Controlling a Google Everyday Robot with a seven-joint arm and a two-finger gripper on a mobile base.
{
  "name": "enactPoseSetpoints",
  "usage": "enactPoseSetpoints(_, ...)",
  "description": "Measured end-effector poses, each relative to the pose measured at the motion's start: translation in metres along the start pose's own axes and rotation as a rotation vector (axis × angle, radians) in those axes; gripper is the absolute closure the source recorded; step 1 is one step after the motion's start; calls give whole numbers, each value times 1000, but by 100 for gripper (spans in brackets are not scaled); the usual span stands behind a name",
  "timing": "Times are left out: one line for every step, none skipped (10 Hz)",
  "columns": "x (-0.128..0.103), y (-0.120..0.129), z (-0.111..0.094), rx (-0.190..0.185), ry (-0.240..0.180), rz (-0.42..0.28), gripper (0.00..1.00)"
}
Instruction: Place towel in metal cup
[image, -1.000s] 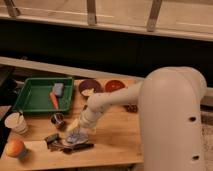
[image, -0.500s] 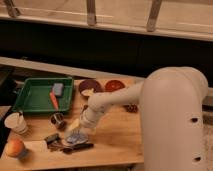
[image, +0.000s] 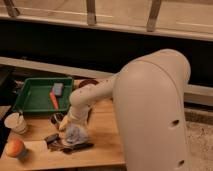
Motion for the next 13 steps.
enactPoseSetpoints(0, 6, -20, 27, -16, -6, 20)
enactPoseSetpoints(0, 10, -35, 37, -21, -8, 20)
enactPoseSetpoints(1, 10, -42, 42, -20, -5, 20)
enactPoseSetpoints(1, 12, -47, 42, -16, 1, 20)
enactPoseSetpoints(2, 11, -47, 42, -5, 9, 20)
enactPoseSetpoints(4, 10, -43, 41, 6, 11, 20)
enactPoseSetpoints(6, 5, -31, 38, 23, 18, 20)
enactPoseSetpoints(8, 1, -14, 33, 40, 22, 20)
enactPoseSetpoints(9, -1, -2, 29, 52, 25, 20)
enactPoseSetpoints(13, -5, 21, 22, 78, 29, 20)
enactPoseSetpoints(16, -11, 40, 15, 104, 41, 20)
enactPoseSetpoints(19, -16, 56, 8, 131, 55, 20)
enactPoseSetpoints(20, -14, 65, -6, 149, 68, 20)
